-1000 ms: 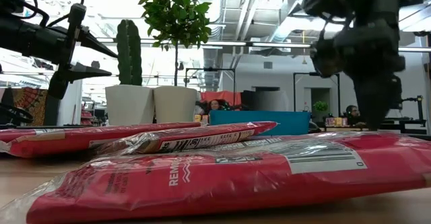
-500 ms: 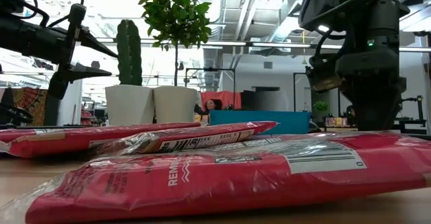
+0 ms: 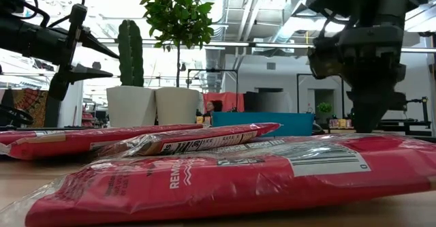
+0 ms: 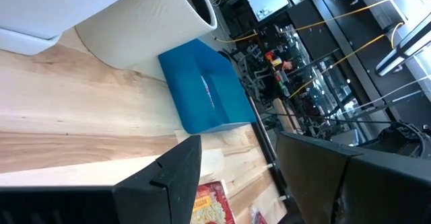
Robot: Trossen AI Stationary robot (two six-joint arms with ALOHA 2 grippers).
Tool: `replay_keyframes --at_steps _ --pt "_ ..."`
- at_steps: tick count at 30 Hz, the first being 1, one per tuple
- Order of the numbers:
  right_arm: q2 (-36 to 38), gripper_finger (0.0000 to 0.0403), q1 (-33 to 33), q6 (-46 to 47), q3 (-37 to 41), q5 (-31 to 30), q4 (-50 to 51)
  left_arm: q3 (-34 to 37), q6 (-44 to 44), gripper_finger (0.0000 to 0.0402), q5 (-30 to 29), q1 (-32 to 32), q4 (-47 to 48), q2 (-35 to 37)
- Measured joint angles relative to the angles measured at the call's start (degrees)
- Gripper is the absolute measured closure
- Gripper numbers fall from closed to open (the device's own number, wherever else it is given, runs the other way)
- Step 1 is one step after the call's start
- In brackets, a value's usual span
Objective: Sort popcorn bags into baskets
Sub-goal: Put the red popcorn bag into the blue container
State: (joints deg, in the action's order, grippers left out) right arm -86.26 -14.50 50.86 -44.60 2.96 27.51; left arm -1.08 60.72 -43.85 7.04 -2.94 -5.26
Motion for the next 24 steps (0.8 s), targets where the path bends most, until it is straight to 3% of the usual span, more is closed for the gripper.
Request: replay_keyframes --at_steps 4,11,15,19,24 --pt "-0.06 0.0187 0.0 2.31 0.0 -0.04 0.04 0.0 0.01 0.0218 -0.01 -0.01 0.0 0.0" --pt "-3.23 0.0113 0.0 4.21 -0.04 -0.02 -1.05 0.0 -0.01 0.0218 -0.01 0.0 0.0 0.0" --pt "-5.74 0.0101 -0.02 4.23 -0.33 -0.11 -1.95 0.0 -0.01 0.0218 0.55 -0.01 -0.02 0.0" --pt "-7.37 0.0129 -0.03 4.18 -0.44 -0.18 -1.43 -0.02 -0.01 0.0218 1.34 0.0 -0.04 0.0" --pt "-7.1 0.023 0.0 3.73 -0.29 -0.3 -1.58 -0.02 -0.04 0.0218 1.35 -0.01 -0.04 0.0"
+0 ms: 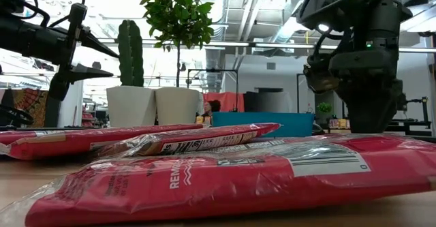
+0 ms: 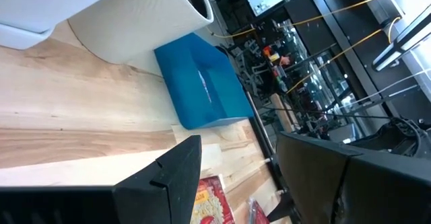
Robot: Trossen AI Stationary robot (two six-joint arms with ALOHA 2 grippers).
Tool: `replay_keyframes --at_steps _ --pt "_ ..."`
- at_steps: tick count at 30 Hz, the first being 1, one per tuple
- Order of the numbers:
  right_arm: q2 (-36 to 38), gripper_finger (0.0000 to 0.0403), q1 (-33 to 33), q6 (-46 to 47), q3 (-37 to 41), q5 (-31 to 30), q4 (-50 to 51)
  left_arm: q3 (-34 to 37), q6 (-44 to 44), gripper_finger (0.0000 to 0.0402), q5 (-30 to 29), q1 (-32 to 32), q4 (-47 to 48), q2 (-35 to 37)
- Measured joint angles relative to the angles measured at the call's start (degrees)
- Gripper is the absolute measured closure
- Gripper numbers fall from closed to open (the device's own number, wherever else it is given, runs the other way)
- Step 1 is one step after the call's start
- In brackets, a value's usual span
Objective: Sort popcorn bags into baskets
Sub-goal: Put the red popcorn bag into the blue container
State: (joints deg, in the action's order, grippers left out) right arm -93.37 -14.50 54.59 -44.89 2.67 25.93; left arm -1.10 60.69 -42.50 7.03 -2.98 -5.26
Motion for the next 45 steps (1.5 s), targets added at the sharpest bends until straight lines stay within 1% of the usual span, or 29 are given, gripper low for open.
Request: replay_keyframes --at_steps 5,6,7,12,15,23,28,33,37,40,45 --pt "0.08 0.0359 0.02 -1.03 0.03 0.47 -0.51 0.0 -0.84 0.0218 0.0 0.01 0.0 0.0" --pt "0.04 0.0378 0.02 -1.06 0.03 0.84 -0.62 0.0 -0.92 0.0218 0.0 0.01 0.0 0.0" --pt "0.0 0.0386 0.02 -1.07 0.02 1.02 -0.57 0.0 -0.92 0.0218 -0.04 0.01 0.0 0.0" --pt "0.39 0.038 0.13 -1.07 -1.05 1.15 1.4 0.0 -0.92 0.0218 -0.17 0.01 0.0 0.0" --pt "1.73 0.0394 1.21 -3.18 -1.63 2.42 3.07 0.0 -0.92 0.0218 -0.2 0.01 0.0 0.0" --pt "11.66 0.0397 8.56 -5.42 -1.96 2.41 7.83 0.0 -1.55 0.0219 -0.85 0.0 0.02 0.0" --pt "18.75 0.0397 16.71 -7.65 -2.65 3.49 7.75 0.0 -2.6 0.0218 -1.05 -0.01 0.02 0.0" --pt "22.42 0.0398 26.81 -13.05 -7.42 3.36 8.96 0.0 -2.95 0.0218 -1.09 -0.01 0.03 0.0" --pt "21.56 0.0398 35.53 -18.84 -13.23 3.0 11.2 0.0 -3.02 0.0218 -1.07 -0.01 0.02 0.0" --pt "19.55 0.0398 41.82 -23.1 -16.87 0.5 13.4 0.0 -3.02 0.0219 -1.07 0.01 0.03 0.0" --pt "14.72 0.0397 51.04 -26.37 -20.15 0.0 12.54 0.0 -3.02 0.0218 -1.07 0.01 0.03 0.0"
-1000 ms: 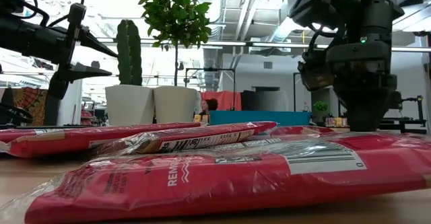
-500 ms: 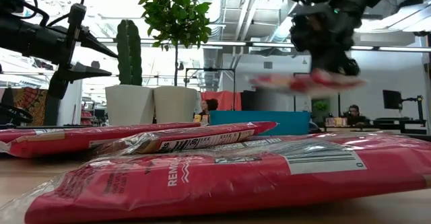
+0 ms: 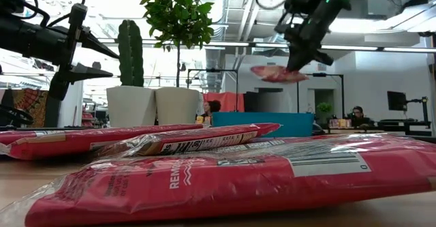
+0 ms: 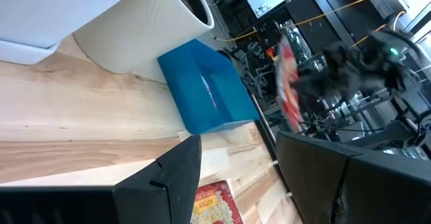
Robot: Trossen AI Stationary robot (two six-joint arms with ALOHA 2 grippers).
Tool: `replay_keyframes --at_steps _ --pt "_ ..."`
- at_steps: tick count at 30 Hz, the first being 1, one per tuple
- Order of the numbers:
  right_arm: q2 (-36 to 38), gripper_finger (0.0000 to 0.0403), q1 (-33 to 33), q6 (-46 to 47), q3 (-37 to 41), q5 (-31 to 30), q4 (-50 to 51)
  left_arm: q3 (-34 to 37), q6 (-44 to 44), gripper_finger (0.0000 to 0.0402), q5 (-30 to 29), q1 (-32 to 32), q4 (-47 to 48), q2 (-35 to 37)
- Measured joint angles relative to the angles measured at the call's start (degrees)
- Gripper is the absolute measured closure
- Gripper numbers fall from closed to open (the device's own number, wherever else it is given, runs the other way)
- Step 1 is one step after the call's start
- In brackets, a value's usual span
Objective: Sort popcorn bags into baskets
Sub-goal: Put the red popcorn bag into the blue container
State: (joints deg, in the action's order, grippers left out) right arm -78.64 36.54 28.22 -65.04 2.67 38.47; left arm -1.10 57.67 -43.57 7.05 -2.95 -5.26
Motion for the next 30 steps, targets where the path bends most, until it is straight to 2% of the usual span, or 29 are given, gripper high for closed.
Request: replay_keyframes --at_steps 6,20,25,30 --pt "-6.54 0.0396 5.29 -1.72 -0.7 0.11 -2.15 0.0 -0.02 0.0219 0.02 -0.01 0.01 0.0" --pt "-18.32 0.0388 5.65 0.33 -0.7 -0.99 -5.46 0.0 -0.04 0.0218 0.02 -0.01 0.0 0.0" --pt "-20.96 0.036 5.61 0.39 -0.67 -1.38 -5.81 0.0 -0.04 0.0218 -0.14 0.0 -0.01 0.0" --pt "-21.82 0.0313 5.74 0.01 -0.67 -2.71 -6.09 0.0 -0.04 0.0219 -0.46 0.0 0.01 0.0"
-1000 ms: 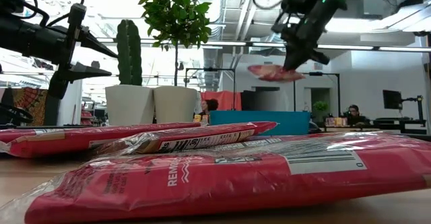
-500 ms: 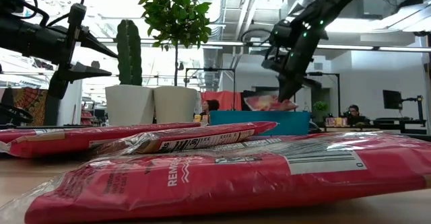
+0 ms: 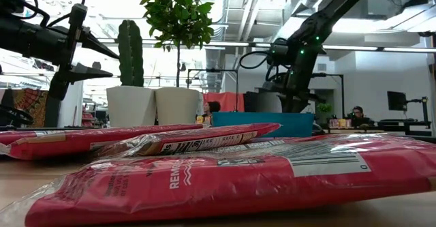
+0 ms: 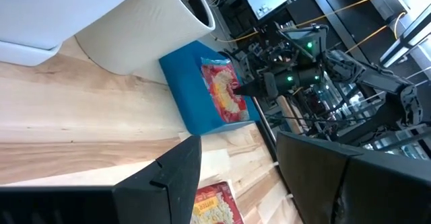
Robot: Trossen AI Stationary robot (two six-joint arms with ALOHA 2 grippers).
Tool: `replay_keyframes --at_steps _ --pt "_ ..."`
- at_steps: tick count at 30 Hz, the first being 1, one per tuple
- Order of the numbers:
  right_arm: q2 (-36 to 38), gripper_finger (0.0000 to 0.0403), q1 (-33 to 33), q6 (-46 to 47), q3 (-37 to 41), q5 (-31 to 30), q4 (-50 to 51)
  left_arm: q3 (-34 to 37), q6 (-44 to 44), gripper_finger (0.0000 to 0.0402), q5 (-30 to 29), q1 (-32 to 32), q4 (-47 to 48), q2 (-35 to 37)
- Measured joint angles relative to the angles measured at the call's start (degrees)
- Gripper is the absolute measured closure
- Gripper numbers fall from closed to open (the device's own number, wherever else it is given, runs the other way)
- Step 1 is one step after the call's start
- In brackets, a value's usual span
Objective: Sort popcorn bags into baskets
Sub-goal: Put the red popcorn bag into the blue container
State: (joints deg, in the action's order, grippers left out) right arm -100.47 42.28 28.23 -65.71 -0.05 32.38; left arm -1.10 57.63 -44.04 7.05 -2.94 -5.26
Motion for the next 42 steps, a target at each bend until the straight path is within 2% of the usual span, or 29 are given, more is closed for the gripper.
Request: replay_keyframes --at_steps 5,9,14,16,18,20,22,27,32,37,42 --pt "0.02 0.0255 1.16 -1.61 -0.6 -0.16 0.82 0.0 0.0 0.0218 -0.17 0.0 0.02 0.0" --pt "0.02 0.0219 1.94 -3.28 -4.32 -0.13 3.77 0.0 0.04 0.0218 0.08 -0.01 0.0 0.0" --pt "0.04 0.0201 -0.58 -11.52 -12.03 1.4 10.32 0.0 0.0 0.0218 5.37 0.0 -0.15 0.0" --pt "0.04 0.02 -2.9 -15.52 -15.36 4.48 13.98 0.0 0.0 0.0218 8.08 0.0 -0.17 0.0" --pt "0.11 0.0202 -5.7 -19.4 -18.02 10.89 16.93 0.0 0.02 0.0219 9.92 -0.02 -0.17 0.0" --pt "0.2 0.0206 -9.24 -22.24 -19.23 18.01 18.53 0.0 0.02 0.0219 10.63 0.0 -0.17 0.0" --pt "0.16 0.0208 -13.44 -23.45 -19.28 21.39 17.66 0.0 0.07 0.0219 10.41 0.0 -0.17 0.0" --pt "-1.87 0.021 -24.66 -29.99 -19.25 15.87 11.71 0.0 0.09 0.0218 8.45 -0.02 -0.17 0.0" --pt "-5.06 0.0206 -32.16 -35.61 -19.3 10.14 0.72 0.0 0.57 0.0218 8.16 0.0 -0.2 -0.01" --pt "-9.24 0.0194 -34.01 -35.44 -19.26 10.06 -6.46 0.0 1.09 0.0218 7.7 0.0 -0.2 0.0" --pt "-14.06 0.0149 -33.46 -33.46 -19.19 10.02 -8.16 0.0 0.56 0.0218 7.7 0.0 -0.2 -0.02"
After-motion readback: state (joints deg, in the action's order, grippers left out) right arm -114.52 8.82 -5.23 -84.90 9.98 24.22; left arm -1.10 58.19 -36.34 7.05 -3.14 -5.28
